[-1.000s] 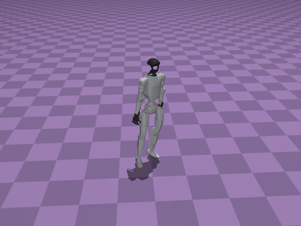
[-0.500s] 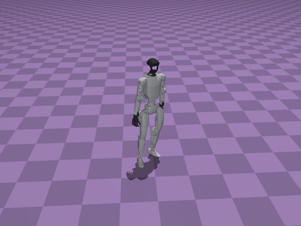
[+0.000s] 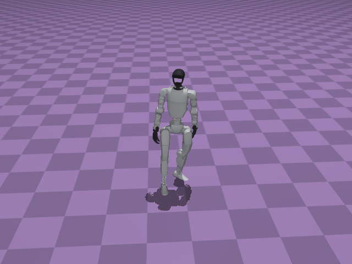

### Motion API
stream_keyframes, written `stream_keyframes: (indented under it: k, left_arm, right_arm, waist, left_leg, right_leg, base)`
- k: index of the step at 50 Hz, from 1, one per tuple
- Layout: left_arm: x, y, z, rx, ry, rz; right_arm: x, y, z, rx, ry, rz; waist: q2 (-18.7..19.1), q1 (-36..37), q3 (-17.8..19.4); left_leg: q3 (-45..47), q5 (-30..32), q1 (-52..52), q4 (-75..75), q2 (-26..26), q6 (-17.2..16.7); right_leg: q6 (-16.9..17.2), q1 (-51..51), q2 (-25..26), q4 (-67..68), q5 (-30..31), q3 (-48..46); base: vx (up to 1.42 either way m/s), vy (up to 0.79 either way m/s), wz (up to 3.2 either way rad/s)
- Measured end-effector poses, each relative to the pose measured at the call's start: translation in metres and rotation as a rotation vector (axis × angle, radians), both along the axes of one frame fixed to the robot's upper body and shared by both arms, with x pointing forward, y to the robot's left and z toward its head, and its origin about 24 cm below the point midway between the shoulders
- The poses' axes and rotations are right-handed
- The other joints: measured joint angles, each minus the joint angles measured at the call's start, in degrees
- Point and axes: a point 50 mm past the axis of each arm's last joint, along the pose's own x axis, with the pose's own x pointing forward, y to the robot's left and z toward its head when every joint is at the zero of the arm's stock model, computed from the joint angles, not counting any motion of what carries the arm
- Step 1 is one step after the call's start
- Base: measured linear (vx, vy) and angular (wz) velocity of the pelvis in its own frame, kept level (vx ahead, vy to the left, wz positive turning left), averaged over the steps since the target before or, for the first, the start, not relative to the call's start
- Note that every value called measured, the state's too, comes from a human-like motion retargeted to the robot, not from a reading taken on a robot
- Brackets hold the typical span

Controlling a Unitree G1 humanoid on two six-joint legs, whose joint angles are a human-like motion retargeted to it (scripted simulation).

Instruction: Upper body actions

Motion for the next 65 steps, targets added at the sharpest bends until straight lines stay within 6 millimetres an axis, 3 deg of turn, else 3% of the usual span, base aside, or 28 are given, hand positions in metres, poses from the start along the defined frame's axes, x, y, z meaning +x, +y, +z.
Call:
stream_keyframes:
  k: [16, 28, 40, 48, 55, 65]
  left_arm:
    - [0.019, 0.001, -0.004, 0.000, -0.061, -0.060]
    - [0.015, -0.001, -0.004, -0.016, -0.045, -0.078]
    - [0.018, 0.001, -0.004, -0.014, -0.065, -0.087]
    - [0.019, 0.009, -0.004, 0.016, -0.061, -0.052]
    - [0.031, 0.020, -0.005, 0.040, -0.097, -0.097]
    - [0.040, 0.018, -0.007, 0.056, -0.125, 0.006]
  right_arm:
    - [-0.017, 0.001, -0.003, -0.011, 0.044, -0.055]
    - [-0.027, -0.007, -0.003, -0.044, 0.042, -0.074]
    - [-0.057, -0.025, -0.002, -0.095, 0.122, -0.140]
    - [-0.069, -0.030, -0.002, -0.099, 0.141, -0.151]
    - [-0.080, -0.033, -0.002, -0.094, 0.148, -0.218]
    - [-0.083, -0.031, -0.003, -0.068, 0.132, -0.278]
  waist:
    - [-0.3, -2.8, 0.4]
    - [-1.0, -0.7, 0.6]
    - [-0.6, 6.3, -0.1]
    - [-1.4, 12.8, -1.1]
    - [-2.9, 19.7, -1.0]
    - [-4.3, 28.7, -1.5]
  left_leg:
    - [6.0, -1.7, 1.3, 0.2, -1.2, -1.8]
    - [4.3, -1.3, 1.1, 1.0, -0.6, -1.3]
    - [-10.4, 1.1, -3.1, 1.3, -1.3, 1.9]
    - [-23.3, 3.9, -6.9, 1.3, -3.9, 4.2]
    - [-34.9, 6.5, -9.9, 2.0, -7.7, 5.7]
    - [-40.8, 9.3, -11.5, 2.1, -11.1, 5.8]
  right_leg:
    - [4.3, -2.6, 0.9, -0.9, 3.1, 0.5]
    - [2.2, -0.3, -0.2, -1.2, 1.5, -1.3]
    - [-0.3, 5.4, -4.4, -0.8, -3.7, -9.4]
    - [0.0, 10.4, -7.6, -1.4, -6.8, -18.4]
    - [0.7, 15.8, -10.3, -2.5, -8.8, -28.1]
    - [2.1, 21.3, -12.0, -4.2, -9.9, -37.8]
  base:
    - [-0.05, -0.01, -0.54]
    - [0.06, 0.00, 0.36]
    - [0.20, 0.03, 1.19]
    - [0.26, 0.12, 1.41]
    - [0.22, 0.19, 1.50]
    - [0.14, 0.19, 0.92]
